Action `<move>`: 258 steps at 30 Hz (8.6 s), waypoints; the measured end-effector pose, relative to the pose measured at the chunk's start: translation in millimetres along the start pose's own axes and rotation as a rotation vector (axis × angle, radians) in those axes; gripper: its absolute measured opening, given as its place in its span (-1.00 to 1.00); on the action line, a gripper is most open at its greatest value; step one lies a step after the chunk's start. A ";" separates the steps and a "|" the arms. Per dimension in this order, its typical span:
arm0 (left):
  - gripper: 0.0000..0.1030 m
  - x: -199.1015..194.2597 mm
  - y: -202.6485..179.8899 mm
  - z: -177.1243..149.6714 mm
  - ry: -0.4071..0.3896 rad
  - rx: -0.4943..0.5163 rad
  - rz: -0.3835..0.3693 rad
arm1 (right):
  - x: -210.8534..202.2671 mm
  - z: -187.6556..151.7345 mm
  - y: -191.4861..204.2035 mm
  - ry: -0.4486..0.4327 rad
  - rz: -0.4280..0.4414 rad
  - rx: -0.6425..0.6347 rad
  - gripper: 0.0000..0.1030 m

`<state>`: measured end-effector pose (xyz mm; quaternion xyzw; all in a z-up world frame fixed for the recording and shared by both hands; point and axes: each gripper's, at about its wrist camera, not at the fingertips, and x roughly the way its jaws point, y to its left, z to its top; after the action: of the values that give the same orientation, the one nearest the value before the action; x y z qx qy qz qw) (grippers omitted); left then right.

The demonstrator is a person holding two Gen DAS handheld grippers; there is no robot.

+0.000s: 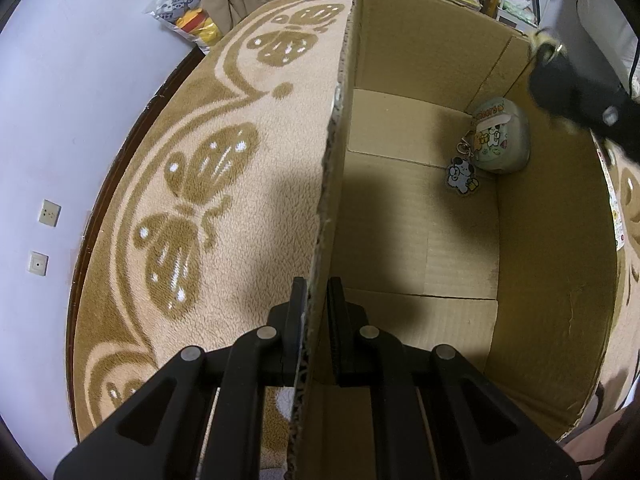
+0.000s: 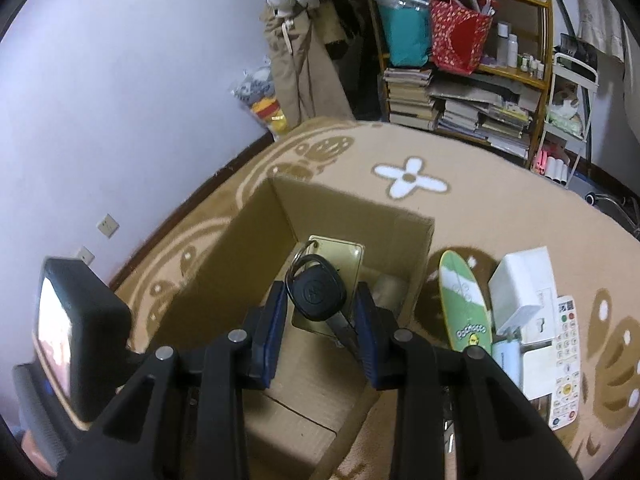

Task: Organize rigid objects
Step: 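Carry the car keys with NFC tag into the box and release, then return the right tool to the items and grasp the second key bunch, then carry the second key bunch into the box and open the right tool, then move the right tool to the items and grasp the light-blue cylinder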

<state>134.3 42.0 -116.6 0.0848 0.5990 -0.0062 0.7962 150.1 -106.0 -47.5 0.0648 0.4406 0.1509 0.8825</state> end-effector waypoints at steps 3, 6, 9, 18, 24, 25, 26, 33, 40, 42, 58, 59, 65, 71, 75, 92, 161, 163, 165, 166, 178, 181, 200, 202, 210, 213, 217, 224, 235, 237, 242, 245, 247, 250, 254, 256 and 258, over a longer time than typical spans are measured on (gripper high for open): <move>-0.82 -0.5 1.3 -0.3 -0.002 -0.004 -0.004 | 8.6 -3.2 0.1 0.016 -0.016 -0.002 -0.30; -0.82 -0.3 1.6 -0.1 -0.001 -0.005 -0.005 | 13.0 -6.1 0.7 0.024 -0.023 -0.003 -0.30; -0.82 -1.1 1.4 -0.2 -0.003 -0.004 -0.004 | 11.7 -9.8 2.1 0.021 -0.022 -0.010 -0.29; -0.82 -3.9 -0.6 0.1 -0.013 -0.003 -0.004 | -8.3 -12.4 -4.8 0.010 -0.010 -0.007 0.24; -0.82 -4.4 -0.1 0.5 -0.013 -0.005 -0.003 | -28.7 -12.3 -17.0 -0.023 -0.063 -0.012 0.67; -0.82 -4.5 -0.5 0.3 -0.014 -0.003 -0.001 | -31.0 -12.5 -22.6 -0.019 -0.074 -0.003 0.67; -0.82 -4.6 -1.0 0.1 -0.014 -0.001 0.000 | -32.4 -13.4 -28.1 -0.014 -0.081 0.005 0.67; -0.82 -5.5 -0.8 0.5 -0.012 -0.004 -0.002 | -28.6 -31.0 -72.3 0.028 -0.106 0.115 0.67; -0.82 -6.2 -2.0 0.4 -0.013 0.001 0.002 | -6.7 -58.2 -97.5 0.104 -0.094 0.189 0.67; -0.82 -6.7 -1.8 0.5 -0.013 0.000 0.001 | 1.6 -64.2 -100.5 0.129 -0.089 0.201 0.67; -0.82 -5.9 -2.1 0.0 -0.014 0.005 0.007 | 39.9 -95.0 -98.5 0.229 -0.110 0.241 0.67; -0.81 -5.8 -2.1 0.1 -0.013 0.005 0.008 | 40.6 -95.1 -98.6 0.225 -0.115 0.242 0.67; -0.81 -6.5 -4.9 -0.5 -0.016 0.012 0.018 | 47.1 -94.8 -98.6 0.200 -0.148 0.264 0.66; -0.80 -8.5 -6.7 -1.3 -0.021 0.017 0.030 | 57.5 -82.6 -96.1 0.171 -0.229 0.291 0.55; -0.80 -8.9 -8.3 -1.7 -0.023 0.023 0.035 | 71.1 -72.1 -88.8 0.168 -0.301 0.279 0.33; -0.80 -7.5 -6.5 -1.0 -0.025 0.021 0.031 | 27.6 -88.2 -111.3 0.094 -0.229 0.317 -0.45; -0.80 -10.4 -11.3 -3.0 -0.039 0.044 0.056 | -0.2 -32.9 -11.6 0.008 0.028 0.107 -0.86; -0.80 -11.0 -11.2 -2.9 -0.040 0.046 0.057 | 0.2 -34.4 -13.8 0.007 0.031 0.109 -0.86; -0.80 -11.4 -11.4 -2.8 -0.042 0.048 0.059 | -0.1 -34.8 -15.9 0.007 0.041 0.116 -0.86; -0.80 -11.4 -11.4 -2.8 -0.042 0.048 0.058 | 0.1 -34.5 -16.4 0.008 0.042 0.117 -0.86; -0.80 -11.6 -11.6 -2.6 -0.042 0.046 0.057 | 0.7 -33.6 -18.2 0.009 0.043 0.117 -0.85; -0.80 -12.5 -11.9 -2.2 -0.043 0.047 0.058 | 0.5 -34.5 -17.8 0.009 0.042 0.110 -0.85; -0.80 -13.7 -11.7 -0.7 -0.044 0.046 0.057 | -43.5 -16.8 -29.1 -0.036 0.009 0.088 0.50; -0.80 -14.0 -11.6 -0.2 -0.043 0.045 0.056 | -45.5 -14.7 -37.7 -0.035 -0.017 0.091 0.67; -0.80 -13.7 -12.7 -0.7 -0.045 0.052 0.061 | -31.4 -14.5 -85.9 0.028 -0.137 0.136 0.78; -0.80 -13.8 -12.9 -0.7 -0.045 0.053 0.062 | -24.9 -18.6 -96.4 0.058 -0.150 0.123 0.78; -0.79 -14.1 -13.3 -0.3 -0.045 0.056 0.065 | -19.2 -30.2 -110.0 0.083 -0.170 0.130 0.78; -0.79 -15.8 -16.1 -1.3 -0.049 0.062 0.076 | -11.2 -49.8 -130.2 0.116 -0.157 0.189 0.78; -0.78 -15.9 -20.0 -2.6 -0.054 0.074 0.092 | 10.9 -73.6 -146.5 0.215 -0.176 0.216 0.32; -0.77 -16.0 -21.5 -3.7 -0.057 0.083 0.099 | 10.9 -73.7 -145.0 0.214 -0.180 0.207 0.18; -0.77 -17.2 -24.2 -5.8 -0.067 0.102 0.116 | 10.1 -75.4 -141.1 0.210 -0.177 0.196 -0.04; -0.77 -17.6 -25.2 -6.7 -0.071 0.107 0.121 | 8.8 -76.4 -140.8 0.210 -0.189 0.193 -0.17; -0.77 -17.5 -25.6 -7.0 -0.073 0.112 0.127 | 7.9 -76.2 -141.5 0.207 -0.179 0.198 -0.19; -0.76 -16.9 -25.6 -7.3 -0.075 0.115 0.131 | 7.7 -76.7 -140.7 0.206 -0.184 0.197 -0.20; -0.75 -17.2 -28.4 -8.7 -0.077 0.121 0.140 | 6.6 -76.9 -133.3 0.204 -0.177 0.181 -0.20; -0.75 -16.9 -28.4 -8.4 -0.076 0.121 0.140 | 8.1 -77.8 -130.5 0.201 -0.181 0.178 -0.21; -0.75 -16.6 -28.3 -8.3 -0.076 0.121 0.139 | 9.8 -77.9 -131.2 0.198 -0.192 0.183 -0.20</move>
<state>118.5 13.8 -106.7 0.1739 0.5594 0.0095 0.8104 121.1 -228.4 -134.4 0.0871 0.5417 0.0306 0.8355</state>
